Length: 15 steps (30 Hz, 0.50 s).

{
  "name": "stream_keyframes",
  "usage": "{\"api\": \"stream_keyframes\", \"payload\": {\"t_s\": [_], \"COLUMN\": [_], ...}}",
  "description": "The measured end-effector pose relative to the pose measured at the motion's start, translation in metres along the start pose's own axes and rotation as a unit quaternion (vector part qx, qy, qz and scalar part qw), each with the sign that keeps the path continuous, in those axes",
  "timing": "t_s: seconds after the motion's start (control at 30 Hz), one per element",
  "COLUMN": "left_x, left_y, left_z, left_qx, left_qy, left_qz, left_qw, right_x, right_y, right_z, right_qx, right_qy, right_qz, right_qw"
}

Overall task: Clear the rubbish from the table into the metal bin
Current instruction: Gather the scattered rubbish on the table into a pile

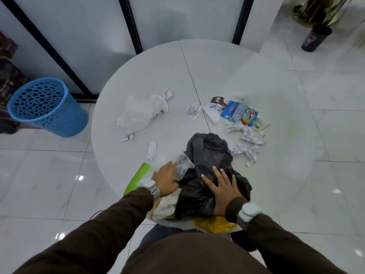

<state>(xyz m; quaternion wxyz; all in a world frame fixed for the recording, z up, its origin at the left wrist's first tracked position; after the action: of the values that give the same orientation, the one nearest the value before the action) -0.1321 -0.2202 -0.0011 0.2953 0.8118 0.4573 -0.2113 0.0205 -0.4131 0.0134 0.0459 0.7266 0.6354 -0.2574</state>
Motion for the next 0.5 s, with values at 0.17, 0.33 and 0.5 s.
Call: {"api": "stream_keyframes", "payload": {"t_s": [0.17,0.33,0.5], "left_x": [0.0,-0.005,0.0], "left_y": [0.005,0.013,0.013], "left_z": [0.008,-0.012,-0.049], "left_qx": [0.065,0.098,-0.028], "left_qy": [0.011,0.121,0.167], "left_qz": [0.003,0.014,0.037], "left_qw": [0.998,0.988,0.985], "right_x": [0.022,0.026,0.03], "right_y": [0.006,0.006,0.005], "right_z": [0.025,0.005,-0.057], "right_qx": [-0.004,-0.014,0.092], "right_qy": [-0.098,-0.149,-0.182], "right_qz": [0.004,0.029,0.03], "right_qw": [0.995,0.988,0.979]}}
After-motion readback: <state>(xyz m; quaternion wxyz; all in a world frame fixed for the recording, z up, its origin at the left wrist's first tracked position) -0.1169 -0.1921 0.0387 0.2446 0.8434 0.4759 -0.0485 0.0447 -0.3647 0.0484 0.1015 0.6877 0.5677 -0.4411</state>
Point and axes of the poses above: each hand's wrist, its own x-axis towards the middle knuckle, its own z-axis out of the palm, y = z × x, the point moved 6 cm from there along x, towards the middle knuckle, and after that the axes turned 13 degrees about -z, right-handed, at the moved point
